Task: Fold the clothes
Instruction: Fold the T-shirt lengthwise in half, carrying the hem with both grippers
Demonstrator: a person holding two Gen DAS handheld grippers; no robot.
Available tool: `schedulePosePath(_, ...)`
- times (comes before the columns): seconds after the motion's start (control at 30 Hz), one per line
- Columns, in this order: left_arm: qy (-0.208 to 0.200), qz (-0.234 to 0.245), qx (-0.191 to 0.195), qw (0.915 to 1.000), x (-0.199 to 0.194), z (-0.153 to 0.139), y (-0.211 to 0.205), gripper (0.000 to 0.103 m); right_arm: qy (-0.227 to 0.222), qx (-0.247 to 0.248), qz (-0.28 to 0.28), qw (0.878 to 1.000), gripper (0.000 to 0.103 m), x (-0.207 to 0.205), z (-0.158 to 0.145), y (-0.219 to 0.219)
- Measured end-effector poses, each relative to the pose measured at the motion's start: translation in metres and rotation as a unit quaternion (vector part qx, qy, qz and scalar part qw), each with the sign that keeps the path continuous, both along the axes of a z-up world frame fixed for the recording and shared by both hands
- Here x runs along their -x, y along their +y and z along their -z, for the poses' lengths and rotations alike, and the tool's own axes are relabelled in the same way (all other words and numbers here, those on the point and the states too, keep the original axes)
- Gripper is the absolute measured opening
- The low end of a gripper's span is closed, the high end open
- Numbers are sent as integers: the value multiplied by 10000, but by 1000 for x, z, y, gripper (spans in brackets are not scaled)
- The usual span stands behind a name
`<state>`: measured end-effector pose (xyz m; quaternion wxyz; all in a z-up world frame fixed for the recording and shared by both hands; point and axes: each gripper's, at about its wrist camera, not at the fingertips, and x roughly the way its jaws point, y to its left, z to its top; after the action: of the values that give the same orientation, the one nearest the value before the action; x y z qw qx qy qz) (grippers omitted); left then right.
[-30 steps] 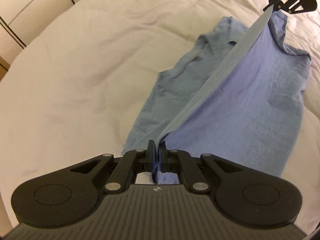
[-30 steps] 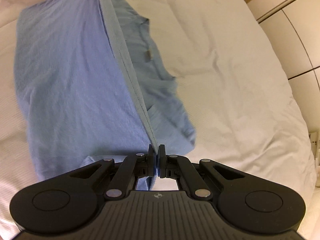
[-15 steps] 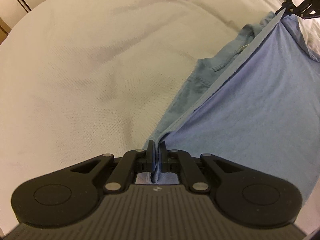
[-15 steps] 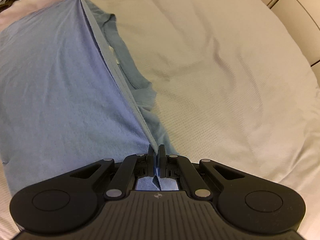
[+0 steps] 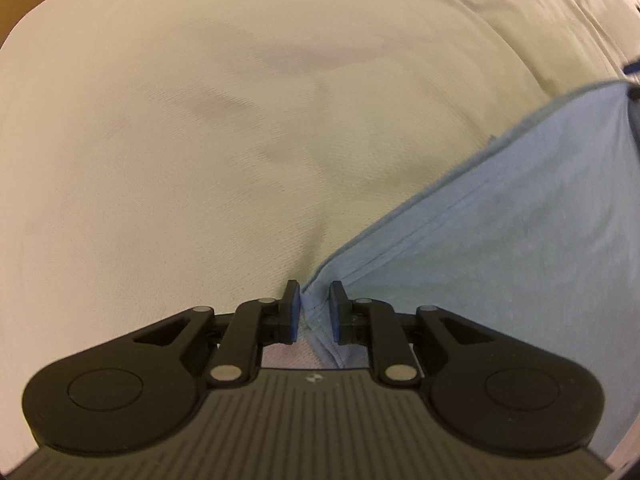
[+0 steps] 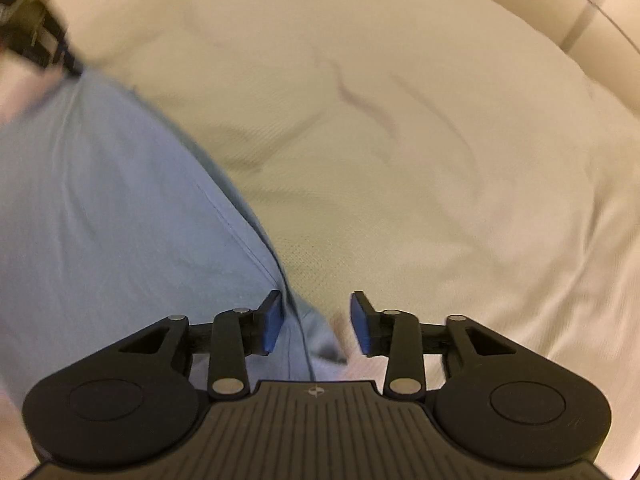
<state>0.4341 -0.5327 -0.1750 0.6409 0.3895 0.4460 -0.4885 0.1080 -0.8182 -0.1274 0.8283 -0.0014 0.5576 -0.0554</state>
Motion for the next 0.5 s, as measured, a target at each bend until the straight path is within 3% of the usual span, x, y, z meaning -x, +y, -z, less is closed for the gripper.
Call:
schedulePosePath(0.23,28,-470,203,9987,0,-4,23,14,-465,-585,1183,9902,54,40,-14,1)
schedulePosePath(0.43,77,-589,210,9980,12,1,37,14,-459,-850,1822,9785,54,55,3,15)
schedulePosePath(0.5,57,-616,204,9979,16,2,37,13,-436,-1088,2083,9710,49,52,12,12)
